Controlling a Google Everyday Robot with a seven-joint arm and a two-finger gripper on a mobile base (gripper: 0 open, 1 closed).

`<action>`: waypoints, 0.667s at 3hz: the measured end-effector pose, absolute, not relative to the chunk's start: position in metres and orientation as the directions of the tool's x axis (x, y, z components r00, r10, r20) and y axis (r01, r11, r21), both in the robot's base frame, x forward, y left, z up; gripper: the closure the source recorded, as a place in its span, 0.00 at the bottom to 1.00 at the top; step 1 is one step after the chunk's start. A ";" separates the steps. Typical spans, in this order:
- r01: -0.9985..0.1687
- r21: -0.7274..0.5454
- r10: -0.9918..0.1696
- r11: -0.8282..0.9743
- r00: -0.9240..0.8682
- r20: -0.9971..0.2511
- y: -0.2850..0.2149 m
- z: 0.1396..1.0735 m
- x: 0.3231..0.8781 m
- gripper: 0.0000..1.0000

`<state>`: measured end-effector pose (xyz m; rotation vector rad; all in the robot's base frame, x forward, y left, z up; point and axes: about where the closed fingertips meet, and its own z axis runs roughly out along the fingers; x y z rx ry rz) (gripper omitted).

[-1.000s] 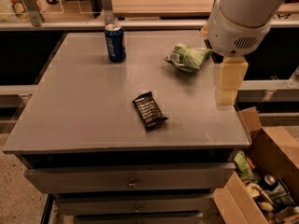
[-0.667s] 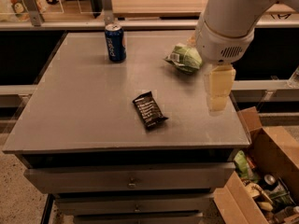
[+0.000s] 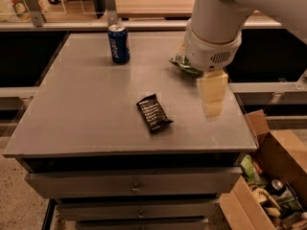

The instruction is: Move rxbar chocolate near pepsi can

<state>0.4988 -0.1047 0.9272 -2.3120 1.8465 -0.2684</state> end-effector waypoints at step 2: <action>-0.924 -0.133 -0.933 -0.360 0.355 0.060 -0.057 0.882 0.513 0.00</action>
Offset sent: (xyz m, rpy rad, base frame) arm 0.0214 0.0703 -0.0768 -0.0857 0.1859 0.2051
